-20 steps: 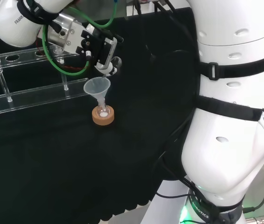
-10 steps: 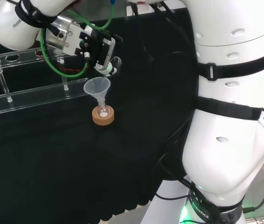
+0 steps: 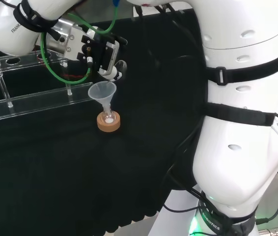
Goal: Pour all the NaCl from the weighing funnel into the round-bottom flask.
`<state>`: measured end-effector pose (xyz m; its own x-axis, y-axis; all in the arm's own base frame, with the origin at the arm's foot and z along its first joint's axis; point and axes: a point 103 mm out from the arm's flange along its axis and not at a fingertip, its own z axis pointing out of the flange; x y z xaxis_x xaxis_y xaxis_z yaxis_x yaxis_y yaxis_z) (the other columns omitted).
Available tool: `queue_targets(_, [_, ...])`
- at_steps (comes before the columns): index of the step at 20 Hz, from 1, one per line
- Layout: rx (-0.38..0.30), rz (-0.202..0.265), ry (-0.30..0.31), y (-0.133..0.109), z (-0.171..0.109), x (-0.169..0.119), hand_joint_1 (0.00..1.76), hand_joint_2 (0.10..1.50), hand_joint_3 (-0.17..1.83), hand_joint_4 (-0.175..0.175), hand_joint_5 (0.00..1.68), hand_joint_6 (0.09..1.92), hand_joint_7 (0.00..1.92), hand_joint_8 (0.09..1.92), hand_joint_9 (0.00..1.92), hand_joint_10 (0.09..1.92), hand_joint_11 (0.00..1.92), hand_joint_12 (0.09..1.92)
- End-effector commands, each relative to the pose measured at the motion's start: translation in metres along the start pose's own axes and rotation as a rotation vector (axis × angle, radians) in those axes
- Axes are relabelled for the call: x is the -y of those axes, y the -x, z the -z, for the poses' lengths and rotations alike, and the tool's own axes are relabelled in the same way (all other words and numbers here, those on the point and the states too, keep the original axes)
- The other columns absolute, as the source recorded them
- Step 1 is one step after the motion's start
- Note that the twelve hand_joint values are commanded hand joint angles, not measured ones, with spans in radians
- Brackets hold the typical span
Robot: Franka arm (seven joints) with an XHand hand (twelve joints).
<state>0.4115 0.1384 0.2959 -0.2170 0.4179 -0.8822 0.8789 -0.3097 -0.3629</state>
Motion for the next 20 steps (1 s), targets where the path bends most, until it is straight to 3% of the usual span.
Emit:
queue_targets(1, [0.016, -0.006, -0.003, -0.0001, 0.0012, 0.0004, 1.11, 0.69, 0.64, 0.175, 1.20, 0.79, 0.49, 0.64, 0.95, 0.30, 0.85, 1.01])
queue_targets(20, [0.052, -0.014, -0.005, -0.0016, 0.0053, 0.0044, 1.11, 0.69, 0.64, 0.175, 1.21, 0.79, 0.49, 0.64, 0.95, 0.30, 0.85, 1.01])
